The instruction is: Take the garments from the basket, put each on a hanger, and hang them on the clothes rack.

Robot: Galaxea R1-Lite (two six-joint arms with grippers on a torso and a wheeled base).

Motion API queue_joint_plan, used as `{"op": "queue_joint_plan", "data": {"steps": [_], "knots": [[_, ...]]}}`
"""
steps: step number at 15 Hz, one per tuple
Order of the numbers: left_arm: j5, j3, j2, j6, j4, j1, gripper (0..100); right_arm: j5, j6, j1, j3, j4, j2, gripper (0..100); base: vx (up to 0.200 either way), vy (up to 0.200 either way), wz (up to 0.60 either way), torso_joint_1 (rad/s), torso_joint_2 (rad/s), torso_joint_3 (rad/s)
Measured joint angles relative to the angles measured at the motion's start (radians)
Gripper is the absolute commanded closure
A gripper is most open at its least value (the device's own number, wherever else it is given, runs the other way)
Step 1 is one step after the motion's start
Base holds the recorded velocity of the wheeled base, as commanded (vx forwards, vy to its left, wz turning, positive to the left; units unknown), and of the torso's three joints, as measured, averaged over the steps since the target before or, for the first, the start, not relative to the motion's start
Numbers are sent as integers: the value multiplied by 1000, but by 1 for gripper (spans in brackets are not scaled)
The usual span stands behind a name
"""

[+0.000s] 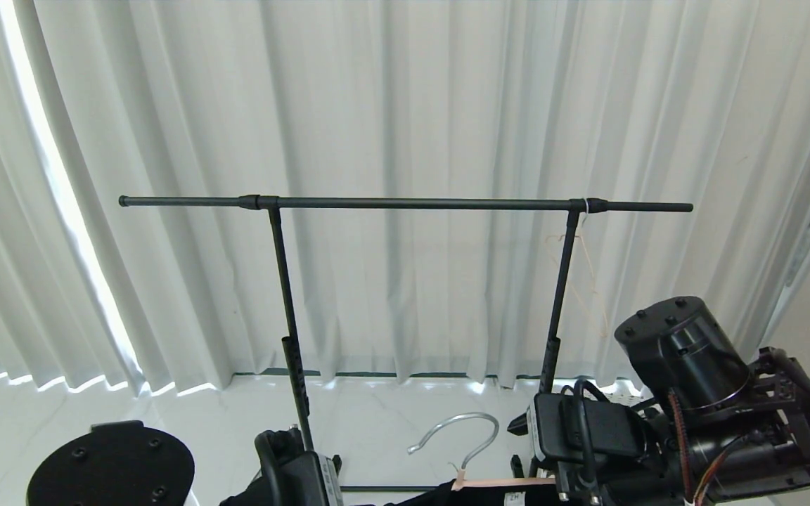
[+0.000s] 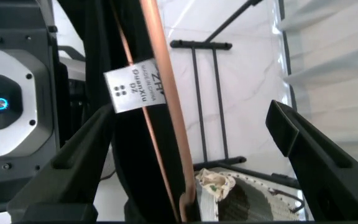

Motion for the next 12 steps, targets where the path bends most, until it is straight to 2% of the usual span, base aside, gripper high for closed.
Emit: {"op": "queue_joint_plan", "data": {"steps": [1, 2, 7, 11, 12], "knots": [[0, 0, 0, 0, -11, 0, 100, -3, 1, -2, 0, 0, 4, 0, 0, 0, 0, 0, 0, 0], [0, 0, -1, 0, -19, -1, 100, -4, 1, -4, 1, 0, 10, 100, 0, 0, 0, 0, 0, 0], [0, -5, 0, 0, -28, -1, 100, -41, 1, -7, -1, -9, 24, 100, 0, 0, 0, 0, 0, 0], [6, -9, 1, 5, -79, -2, 100, -61, 1, -16, 2, -63, 22, 100, 0, 0, 0, 0, 0, 0], [15, -8, 1, 7, -81, -2, 0, -72, 1, -18, 4, -86, 19, 100, 0, 0, 0, 0, 0, 0]]}}
